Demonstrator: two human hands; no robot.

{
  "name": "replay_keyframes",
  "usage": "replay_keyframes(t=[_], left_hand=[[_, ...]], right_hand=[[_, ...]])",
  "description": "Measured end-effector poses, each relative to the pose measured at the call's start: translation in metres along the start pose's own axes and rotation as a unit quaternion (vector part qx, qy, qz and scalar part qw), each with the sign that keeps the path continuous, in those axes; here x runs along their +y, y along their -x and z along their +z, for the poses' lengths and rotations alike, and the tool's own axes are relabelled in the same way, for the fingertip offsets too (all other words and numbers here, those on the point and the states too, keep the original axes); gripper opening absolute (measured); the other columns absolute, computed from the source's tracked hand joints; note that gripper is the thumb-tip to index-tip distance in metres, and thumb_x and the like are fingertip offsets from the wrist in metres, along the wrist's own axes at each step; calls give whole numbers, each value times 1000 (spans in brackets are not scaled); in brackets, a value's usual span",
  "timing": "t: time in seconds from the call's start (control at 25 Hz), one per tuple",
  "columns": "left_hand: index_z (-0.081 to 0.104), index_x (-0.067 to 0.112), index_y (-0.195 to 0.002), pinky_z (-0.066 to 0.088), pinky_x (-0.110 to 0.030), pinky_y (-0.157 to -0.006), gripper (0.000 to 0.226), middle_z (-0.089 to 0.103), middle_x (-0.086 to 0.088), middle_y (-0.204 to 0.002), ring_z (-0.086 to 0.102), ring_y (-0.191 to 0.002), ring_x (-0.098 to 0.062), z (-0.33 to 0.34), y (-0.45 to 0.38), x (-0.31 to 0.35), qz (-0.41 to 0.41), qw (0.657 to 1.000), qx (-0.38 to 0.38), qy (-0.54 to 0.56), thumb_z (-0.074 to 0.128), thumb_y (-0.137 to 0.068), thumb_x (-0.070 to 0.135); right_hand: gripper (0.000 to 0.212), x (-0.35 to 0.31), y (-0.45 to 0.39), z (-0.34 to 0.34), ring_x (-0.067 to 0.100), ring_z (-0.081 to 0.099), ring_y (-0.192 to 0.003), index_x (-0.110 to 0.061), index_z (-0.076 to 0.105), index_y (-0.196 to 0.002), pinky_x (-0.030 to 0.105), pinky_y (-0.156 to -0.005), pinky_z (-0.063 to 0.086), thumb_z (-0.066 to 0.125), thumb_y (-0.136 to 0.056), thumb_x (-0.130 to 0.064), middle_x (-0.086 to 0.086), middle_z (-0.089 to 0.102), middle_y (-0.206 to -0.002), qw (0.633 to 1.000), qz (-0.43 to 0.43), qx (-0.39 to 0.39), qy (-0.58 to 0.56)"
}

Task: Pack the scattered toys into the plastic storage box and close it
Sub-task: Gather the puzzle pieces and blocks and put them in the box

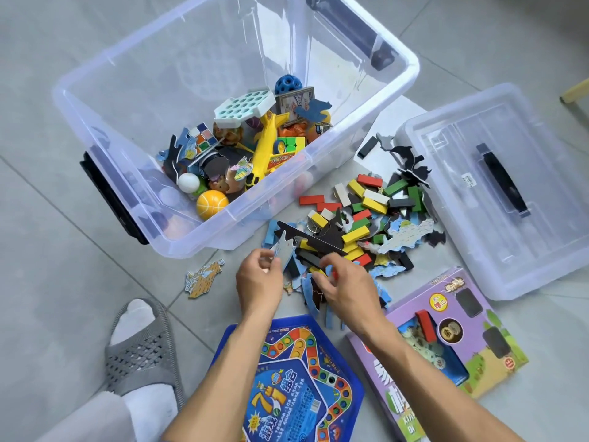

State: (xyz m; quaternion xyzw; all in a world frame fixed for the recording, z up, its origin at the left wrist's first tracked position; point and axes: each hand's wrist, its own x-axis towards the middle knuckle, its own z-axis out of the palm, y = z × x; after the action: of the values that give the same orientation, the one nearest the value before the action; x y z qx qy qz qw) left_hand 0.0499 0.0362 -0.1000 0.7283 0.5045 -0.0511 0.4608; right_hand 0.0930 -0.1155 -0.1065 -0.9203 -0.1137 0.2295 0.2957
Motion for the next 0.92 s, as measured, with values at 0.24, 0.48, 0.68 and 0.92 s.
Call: replay_keyframes(t=[0.24, 0.48, 0.68, 0.92], left_hand=[[66, 20, -108, 41, -22, -78, 27, 60, -3, -110, 62, -95, -21, -4, -27, 5, 200, 949, -58, -239, 64, -84, 7], [54, 22, -117, 48, -27, -74, 40, 68, -6, -107, 65, -95, -24, -3, -20, 1, 176, 944, -97, -261, 73, -81, 21], [46, 26, -119, 44, -30, -73, 43, 63, -6, -112, 61, -94, -26, 1, -13, -8, 156, 942, -103, -279, 64, -80, 29], [46, 20, -96, 36, -21, -57, 24, 54, -1, -96, 55, -78, -17, 5, -4, -14, 137, 960, -55, -239, 65, -82, 17]], right_hand=[[18, -25, -30, 19, 28, 55, -56, -8, 56, -104, 32, -39, 24, 57, -86, -3, 10, 53, -99, 938, -172, -35, 299], [15, -21, -19, 18, 31, 59, -53, -11, 57, -91, 31, -42, 27, 66, -80, -6, 7, 60, -82, 948, -147, -12, 283], [27, -14, -5, 4, 19, 61, -69, -20, 70, -107, 29, -57, 47, 58, -83, -16, -1, 66, -86, 994, 32, -43, -100], [12, 6, 29, -32, 20, 61, -59, -17, 63, -92, 25, -42, 44, 65, -82, -11, 4, 64, -81, 676, 254, -107, -683]])
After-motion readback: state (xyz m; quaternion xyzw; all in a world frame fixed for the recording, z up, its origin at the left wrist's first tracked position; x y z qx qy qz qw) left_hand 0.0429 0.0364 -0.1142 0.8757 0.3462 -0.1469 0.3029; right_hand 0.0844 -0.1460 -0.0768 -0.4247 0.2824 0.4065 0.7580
